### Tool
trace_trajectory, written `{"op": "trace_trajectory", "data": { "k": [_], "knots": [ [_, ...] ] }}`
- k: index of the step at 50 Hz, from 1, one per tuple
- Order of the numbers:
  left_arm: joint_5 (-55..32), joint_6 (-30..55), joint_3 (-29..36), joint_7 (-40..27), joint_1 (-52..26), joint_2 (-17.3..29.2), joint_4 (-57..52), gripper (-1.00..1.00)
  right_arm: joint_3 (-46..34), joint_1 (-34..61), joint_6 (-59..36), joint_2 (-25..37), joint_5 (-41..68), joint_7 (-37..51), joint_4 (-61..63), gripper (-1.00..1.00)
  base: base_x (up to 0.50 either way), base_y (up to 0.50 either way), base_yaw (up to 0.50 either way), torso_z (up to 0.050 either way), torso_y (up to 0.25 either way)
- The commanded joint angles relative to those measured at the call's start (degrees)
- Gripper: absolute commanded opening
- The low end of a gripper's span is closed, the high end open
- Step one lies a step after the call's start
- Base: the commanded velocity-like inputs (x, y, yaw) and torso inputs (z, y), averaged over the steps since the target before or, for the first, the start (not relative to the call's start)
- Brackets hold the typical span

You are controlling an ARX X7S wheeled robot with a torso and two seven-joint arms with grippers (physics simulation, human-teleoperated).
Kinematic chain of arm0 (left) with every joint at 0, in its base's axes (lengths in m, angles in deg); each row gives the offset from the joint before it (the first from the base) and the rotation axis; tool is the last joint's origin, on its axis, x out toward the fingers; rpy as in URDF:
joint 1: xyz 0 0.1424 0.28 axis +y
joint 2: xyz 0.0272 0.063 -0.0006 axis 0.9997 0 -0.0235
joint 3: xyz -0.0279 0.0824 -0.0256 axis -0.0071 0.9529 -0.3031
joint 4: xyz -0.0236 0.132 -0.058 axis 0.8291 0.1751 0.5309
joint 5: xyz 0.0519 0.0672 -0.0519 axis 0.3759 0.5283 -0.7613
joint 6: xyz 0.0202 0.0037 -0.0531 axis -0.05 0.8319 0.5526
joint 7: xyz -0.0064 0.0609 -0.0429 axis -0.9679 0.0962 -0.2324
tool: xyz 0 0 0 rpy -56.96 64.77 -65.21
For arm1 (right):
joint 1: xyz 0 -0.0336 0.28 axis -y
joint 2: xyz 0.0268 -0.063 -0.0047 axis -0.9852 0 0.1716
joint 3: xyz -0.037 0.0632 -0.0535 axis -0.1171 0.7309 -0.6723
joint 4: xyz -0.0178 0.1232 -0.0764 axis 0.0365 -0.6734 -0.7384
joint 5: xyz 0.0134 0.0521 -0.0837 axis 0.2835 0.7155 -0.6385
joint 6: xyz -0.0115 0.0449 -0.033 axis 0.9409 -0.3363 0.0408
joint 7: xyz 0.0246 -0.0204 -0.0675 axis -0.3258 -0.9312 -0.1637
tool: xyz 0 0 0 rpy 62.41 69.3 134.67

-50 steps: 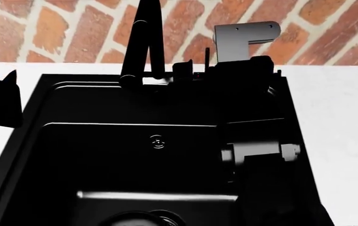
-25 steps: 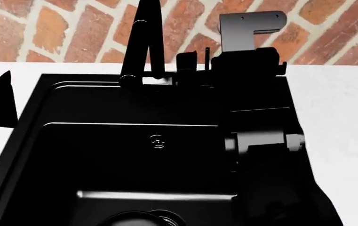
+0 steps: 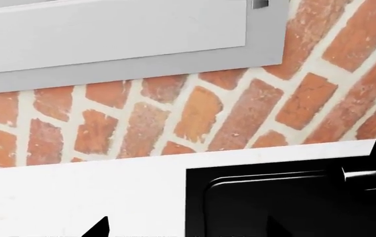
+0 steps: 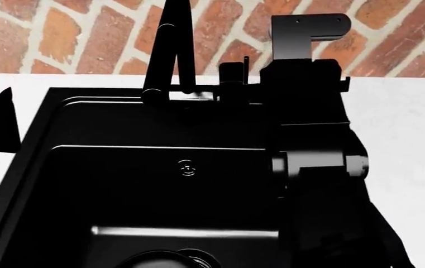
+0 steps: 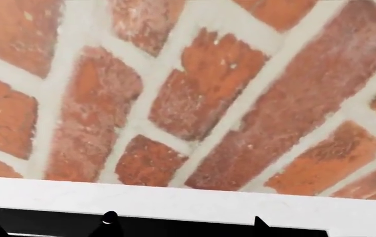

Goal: Pick the pan and sponge and place them into the sink. Then turn on the water.

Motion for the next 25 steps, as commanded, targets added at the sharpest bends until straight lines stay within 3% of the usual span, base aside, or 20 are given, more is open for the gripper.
{"op": "trace_trajectory", "data": {
  "k": [1, 25],
  "knots": [
    [-0.2, -0.77, -1.17, 0.19, 0.67, 0.06, -0.28, 1.0, 4.73, 0.03, -1.02, -0.16, -4.63, -0.78, -0.08, 1.0, 0.0, 0.0, 0.0, 0.0, 0.0],
    [-0.06, -0.14, -1.23, 0.19, 0.64, 0.09, -0.29, 1.0, 11.48, -1.05, -1.67, 0.53, -10.72, -1.39, -0.07, 1.0, 0.0, 0.0, 0.0, 0.0, 0.0]
  ]
}}
